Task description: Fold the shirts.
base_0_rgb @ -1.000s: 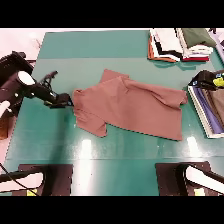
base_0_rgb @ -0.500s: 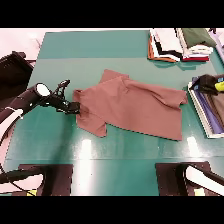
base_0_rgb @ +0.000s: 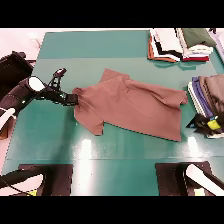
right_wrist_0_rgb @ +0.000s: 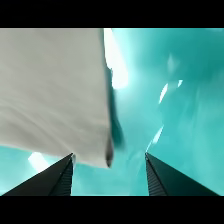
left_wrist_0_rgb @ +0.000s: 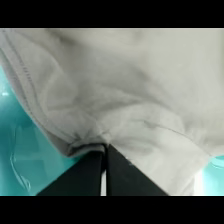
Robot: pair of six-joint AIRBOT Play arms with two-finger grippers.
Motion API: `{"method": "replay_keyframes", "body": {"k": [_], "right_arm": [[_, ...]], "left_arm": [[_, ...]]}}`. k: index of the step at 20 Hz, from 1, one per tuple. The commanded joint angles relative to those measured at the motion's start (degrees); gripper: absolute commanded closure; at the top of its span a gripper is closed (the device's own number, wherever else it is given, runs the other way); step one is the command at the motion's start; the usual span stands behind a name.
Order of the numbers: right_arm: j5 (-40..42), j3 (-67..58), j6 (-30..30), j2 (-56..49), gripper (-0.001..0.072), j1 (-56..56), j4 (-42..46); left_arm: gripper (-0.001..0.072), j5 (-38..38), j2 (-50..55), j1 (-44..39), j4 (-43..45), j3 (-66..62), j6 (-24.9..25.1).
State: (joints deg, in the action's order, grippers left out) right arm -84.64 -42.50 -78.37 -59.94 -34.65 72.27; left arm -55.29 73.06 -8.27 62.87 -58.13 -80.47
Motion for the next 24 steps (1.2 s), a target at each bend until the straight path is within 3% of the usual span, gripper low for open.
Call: {"method": "replay_keyframes", "body": {"k": [1, 7, 9, 10, 11, 12, 13, 14, 19, 24], "right_arm": [[1.2, 9.1, -0.1, -1.4, 0.0203, -2.3, -3.9], [6.8, 12.2, -1.2, -4.7, 0.0215, 5.2, -8.3], [7.6, 12.2, -1.4, -5.6, 0.0277, 9.3, -8.3], [9.0, 12.2, -1.4, -5.4, 0.0345, 11.1, -8.3], [10.5, 12.2, -1.4, -4.4, 0.0483, 12.6, -8.2], [12.3, 12.1, -1.4, -2.7, 0.0571, 13.9, -8.3], [13.8, 12.1, -1.4, -0.3, 0.0607, 14.7, -8.2], [14.5, 12.1, -1.4, 2.0, 0.0697, 15.1, -8.3], [12.5, 2.0, -1.3, 13.6, 0.0695, 15.1, -9.4], [13.2, -28.5, -1.3, 18.6, 0.0695, 15.0, -11.2]], "left_arm": [[0.0682, 0.0, -0.7, 0.0, 0.1, -0.4, 0.6], [0.0683, -0.2, -0.7, 0.0, 0.0, -0.4, 0.6], [0.0682, -0.3, -0.7, 0.0, 0.0, -0.4, 0.6], [0.0682, -0.5, -0.7, 0.0, 0.0, -0.4, 0.6], [0.0683, -0.6, -0.7, 0.0, 0.0, -0.4, 0.6], [0.0682, -0.7, -1.0, 0.0, 0.2, -0.4, 0.6], [0.0683, -0.6, -1.7, 0.0, 0.2, -0.4, 0.6], [0.0683, -0.2, -2.8, 0.0, 0.2, -0.4, 0.5], [0.0683, -1.5, -14.5, 0.0, 1.7, -7.2, -0.1], [0.0683, -1.9, -25.6, 0.0, 3.2, -30.2, -0.1]]}}
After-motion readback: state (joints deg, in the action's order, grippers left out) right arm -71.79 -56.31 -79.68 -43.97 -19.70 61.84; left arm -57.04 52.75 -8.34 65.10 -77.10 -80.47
